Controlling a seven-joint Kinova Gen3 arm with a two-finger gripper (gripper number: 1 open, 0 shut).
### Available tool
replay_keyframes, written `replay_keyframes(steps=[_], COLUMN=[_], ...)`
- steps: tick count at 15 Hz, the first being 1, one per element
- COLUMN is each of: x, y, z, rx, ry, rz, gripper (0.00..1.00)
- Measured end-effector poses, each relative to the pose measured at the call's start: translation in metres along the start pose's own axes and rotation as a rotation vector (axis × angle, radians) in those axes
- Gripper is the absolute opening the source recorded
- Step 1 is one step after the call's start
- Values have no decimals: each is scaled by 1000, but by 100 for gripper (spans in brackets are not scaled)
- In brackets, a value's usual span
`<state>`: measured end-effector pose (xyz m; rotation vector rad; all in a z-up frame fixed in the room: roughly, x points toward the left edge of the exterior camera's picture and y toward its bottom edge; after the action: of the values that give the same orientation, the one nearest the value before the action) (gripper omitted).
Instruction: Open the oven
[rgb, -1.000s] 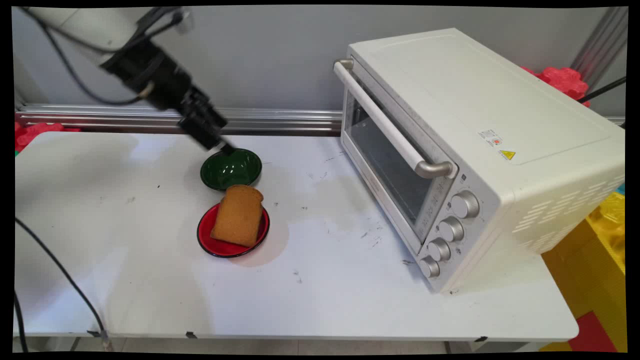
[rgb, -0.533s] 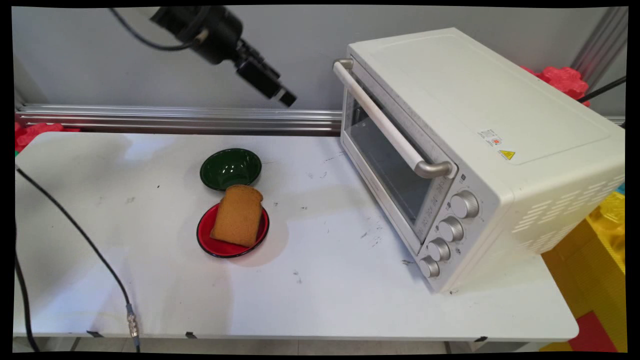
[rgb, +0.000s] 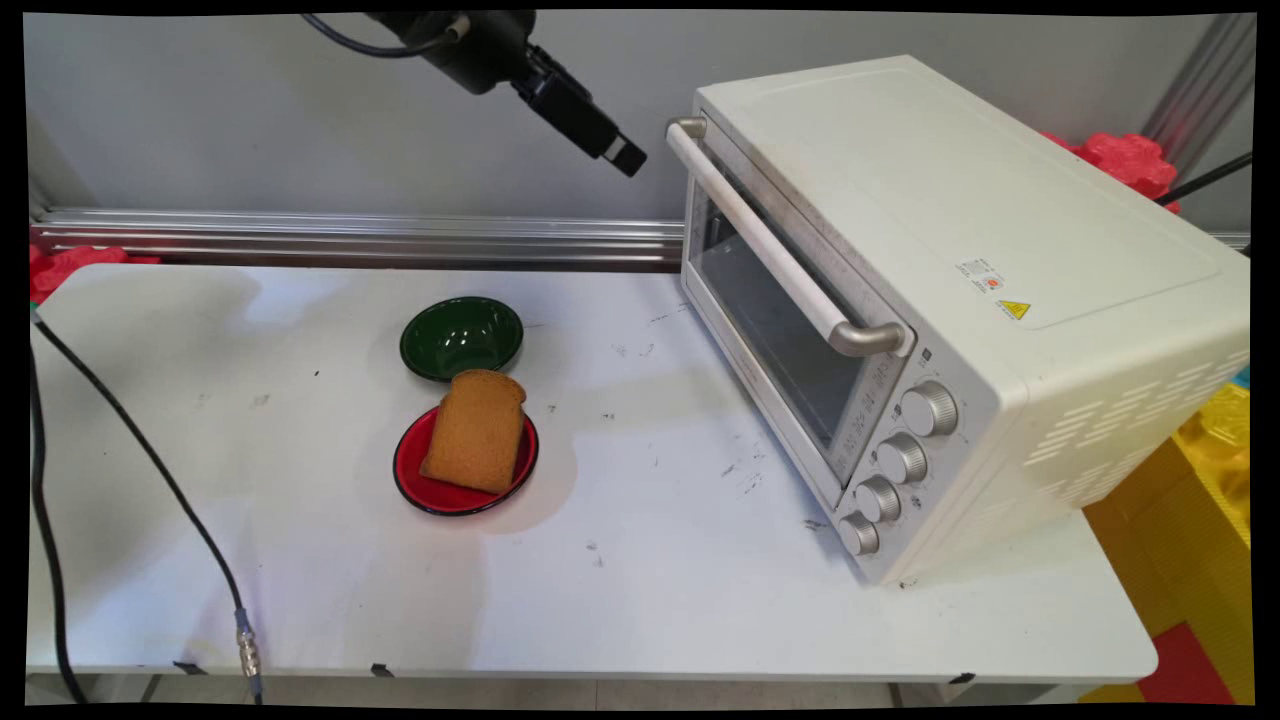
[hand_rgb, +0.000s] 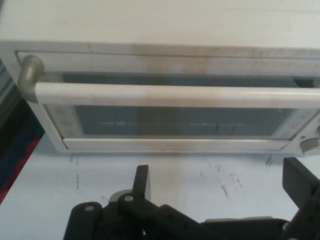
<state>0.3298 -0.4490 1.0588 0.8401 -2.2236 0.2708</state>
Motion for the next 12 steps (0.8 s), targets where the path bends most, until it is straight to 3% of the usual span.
replay_keyframes(steps=[3,4,12], x=[5,6,10], y=[3,3,6], z=[1,1,5], rx=[-12,-15,-29], ry=[5,6,3], rz=[1,2,10], gripper=[100,0,0])
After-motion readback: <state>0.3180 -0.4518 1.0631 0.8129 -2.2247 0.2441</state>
